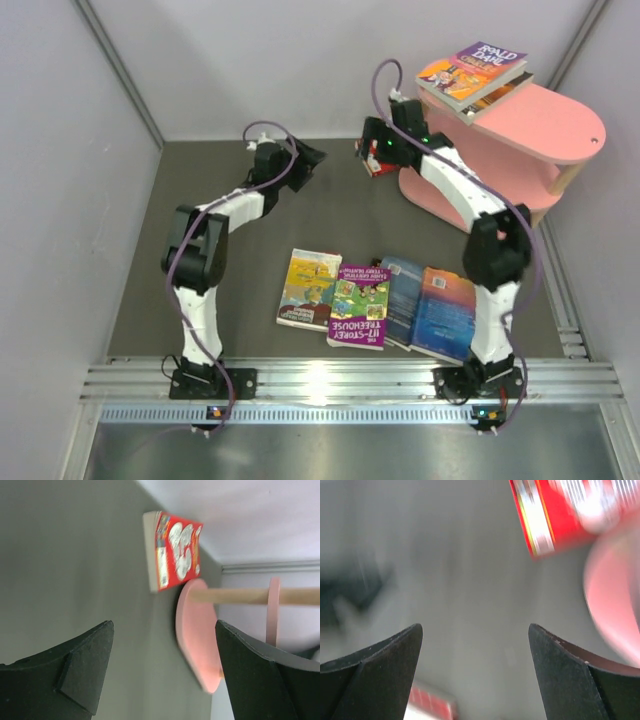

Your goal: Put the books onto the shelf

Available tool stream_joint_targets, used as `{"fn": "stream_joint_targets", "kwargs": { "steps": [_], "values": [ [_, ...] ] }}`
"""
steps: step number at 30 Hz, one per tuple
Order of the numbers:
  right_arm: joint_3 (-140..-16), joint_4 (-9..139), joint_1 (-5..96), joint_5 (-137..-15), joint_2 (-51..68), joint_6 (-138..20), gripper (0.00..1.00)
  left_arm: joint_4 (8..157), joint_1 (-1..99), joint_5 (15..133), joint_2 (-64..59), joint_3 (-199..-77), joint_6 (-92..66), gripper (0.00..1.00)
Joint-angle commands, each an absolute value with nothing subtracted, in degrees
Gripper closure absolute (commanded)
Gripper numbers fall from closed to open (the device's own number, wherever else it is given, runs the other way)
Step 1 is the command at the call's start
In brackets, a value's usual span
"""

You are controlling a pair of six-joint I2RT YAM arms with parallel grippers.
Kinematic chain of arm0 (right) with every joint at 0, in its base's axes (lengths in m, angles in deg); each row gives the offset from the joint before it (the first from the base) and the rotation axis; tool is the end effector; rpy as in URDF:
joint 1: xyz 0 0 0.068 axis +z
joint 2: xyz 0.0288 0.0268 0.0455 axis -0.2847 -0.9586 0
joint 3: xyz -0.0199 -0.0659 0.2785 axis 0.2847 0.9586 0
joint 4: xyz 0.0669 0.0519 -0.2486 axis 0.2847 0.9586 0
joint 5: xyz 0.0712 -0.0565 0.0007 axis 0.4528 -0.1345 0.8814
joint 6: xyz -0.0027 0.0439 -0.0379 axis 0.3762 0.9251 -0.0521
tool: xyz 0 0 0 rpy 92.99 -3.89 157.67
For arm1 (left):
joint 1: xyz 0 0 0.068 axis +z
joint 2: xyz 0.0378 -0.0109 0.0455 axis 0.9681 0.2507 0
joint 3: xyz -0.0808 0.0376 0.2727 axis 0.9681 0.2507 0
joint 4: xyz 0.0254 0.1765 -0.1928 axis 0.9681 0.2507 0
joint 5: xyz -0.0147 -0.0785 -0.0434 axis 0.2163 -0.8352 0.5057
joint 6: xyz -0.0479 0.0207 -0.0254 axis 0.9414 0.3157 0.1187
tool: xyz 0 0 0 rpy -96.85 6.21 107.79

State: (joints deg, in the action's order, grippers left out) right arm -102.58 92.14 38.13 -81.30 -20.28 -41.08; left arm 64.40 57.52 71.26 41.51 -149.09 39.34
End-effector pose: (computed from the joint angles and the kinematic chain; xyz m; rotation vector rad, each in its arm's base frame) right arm 0.4273 0.1709 0.3192 0.0404 2.2782 0.4805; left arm 0.4751 -0.1622 0.2241 -0.6517 1.9127 -1.1299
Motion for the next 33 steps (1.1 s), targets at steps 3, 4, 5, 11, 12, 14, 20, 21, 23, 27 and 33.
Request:
{"fn": "stream_joint_targets", "kwargs": {
  "steps": [3,4,5,11,12,14,20,21,23,27,33],
  "values": [
    [-139.82,95.31,35.88,-81.82,-48.52,-37.13,0.16,69.77,57.29,70.85,23.72,-133.79,33.65,0.13],
    [-143.39,94.52,35.79,-82.08,-51.28,-36.24,0.17,71.25,57.29,70.58,20.13,-130.72,32.86,0.13],
    [-146.03,91.30,35.70,-83.13,-53.57,-34.93,0.19,72.49,57.20,70.06,18.44,-129.47,31.37,0.14],
    [-148.96,85.02,36.05,-96.29,-60.09,-36.92,0.21,81.27,57.64,71.89,7.98,-123.92,22.94,0.13],
    [-150.35,86.94,36.05,-98.59,-61.49,-37.89,0.23,82.16,57.81,73.38,7.01,-123.66,22.22,0.12],
    [-151.50,88.45,35.88,-102.98,-62.64,-40.35,0.26,82.52,58.43,74.01,5.51,-123.13,20.47,0.11],
    [-152.47,92.66,36.05,-111.35,-65.01,-48.26,0.27,85.93,60.01,73.04,7.00,-123.39,18.44,0.11],
    [-153.61,93.54,35.97,-110.92,-66.06,-48.54,0.27,86.29,60.27,72.96,7.09,-123.39,18.26,0.11],
    [-154.32,97.23,35.88,-108.82,-67.03,-48.89,0.27,87.26,60.98,73.13,7.35,-123.66,17.56,0.11],
    [-154.50,104.00,35.61,-101.35,-67.92,-46.52,0.28,88.84,61.77,73.22,8.32,-125.50,16.33,0.11],
    [-154.24,106.13,34.74,-77.47,-69.76,-36.61,0.30,91.65,61.94,71.38,10.95,-128.04,15.98,0.12]
  ]
}}
